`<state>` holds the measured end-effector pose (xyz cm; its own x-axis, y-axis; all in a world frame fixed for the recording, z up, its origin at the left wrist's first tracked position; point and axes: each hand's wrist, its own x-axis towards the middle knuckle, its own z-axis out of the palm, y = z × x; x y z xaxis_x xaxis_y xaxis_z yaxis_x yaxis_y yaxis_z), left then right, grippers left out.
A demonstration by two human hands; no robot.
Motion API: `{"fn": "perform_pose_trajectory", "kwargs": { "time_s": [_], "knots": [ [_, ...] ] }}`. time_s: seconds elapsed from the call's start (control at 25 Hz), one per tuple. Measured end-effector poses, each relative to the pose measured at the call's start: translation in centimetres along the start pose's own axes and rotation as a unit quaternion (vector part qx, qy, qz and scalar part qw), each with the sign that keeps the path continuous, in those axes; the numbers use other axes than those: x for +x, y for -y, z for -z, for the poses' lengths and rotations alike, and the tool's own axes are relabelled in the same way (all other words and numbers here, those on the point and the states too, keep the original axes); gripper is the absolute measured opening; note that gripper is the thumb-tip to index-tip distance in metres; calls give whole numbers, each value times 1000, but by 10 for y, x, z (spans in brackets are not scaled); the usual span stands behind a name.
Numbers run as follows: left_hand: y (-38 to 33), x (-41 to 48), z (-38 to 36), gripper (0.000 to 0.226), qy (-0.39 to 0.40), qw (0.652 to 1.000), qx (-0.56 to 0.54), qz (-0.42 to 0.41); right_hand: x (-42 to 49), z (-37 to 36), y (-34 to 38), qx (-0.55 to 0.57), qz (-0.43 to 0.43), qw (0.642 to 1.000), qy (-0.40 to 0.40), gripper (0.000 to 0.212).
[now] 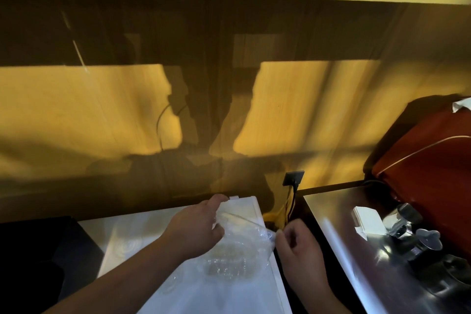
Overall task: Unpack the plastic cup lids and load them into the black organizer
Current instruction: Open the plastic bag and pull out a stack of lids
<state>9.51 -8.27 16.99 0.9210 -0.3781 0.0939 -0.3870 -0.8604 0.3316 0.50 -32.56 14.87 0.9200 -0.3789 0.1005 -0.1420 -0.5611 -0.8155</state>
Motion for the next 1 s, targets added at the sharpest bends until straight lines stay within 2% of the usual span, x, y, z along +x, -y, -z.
{"fn": "perform_pose_trajectory", "kwargs": {
  "time_s": [0.16,0.24,0.32,0.4,0.48,0.52,0.6,0.64,0.68,0.8,1.0],
  "knots": [
    [-2,8,8,34,65,989,-103,79,-31,-19,-19,-36,66,994,73,39],
    [-3,10,9,24,71,982,-141,108,-28,-29,-19,-48,48,987,147,35],
    [-7,11,12,28,75,971,-187,127,-21,-35,-12,-22,25,979,203,25],
    [-12,9,17,44,101,963,-214,126,-14,-36,0,34,6,977,209,26],
    [-15,6,20,57,124,970,-183,104,-5,-34,16,76,-3,978,195,34],
    [-17,6,22,54,121,977,-154,88,-1,-33,24,89,-7,978,190,37],
    [-19,7,26,24,83,988,-107,74,7,-30,38,95,-16,978,183,38],
    [-20,9,28,16,68,988,-108,87,11,-31,43,83,-25,979,183,35],
    [-21,9,30,21,65,985,-120,103,13,-33,44,66,-40,978,193,33],
    [-22,7,35,26,112,963,-200,141,15,-45,44,31,-101,966,237,45],
    [-29,3,43,16,221,902,-326,177,14,-61,51,64,-166,957,230,47]
  ]
}}
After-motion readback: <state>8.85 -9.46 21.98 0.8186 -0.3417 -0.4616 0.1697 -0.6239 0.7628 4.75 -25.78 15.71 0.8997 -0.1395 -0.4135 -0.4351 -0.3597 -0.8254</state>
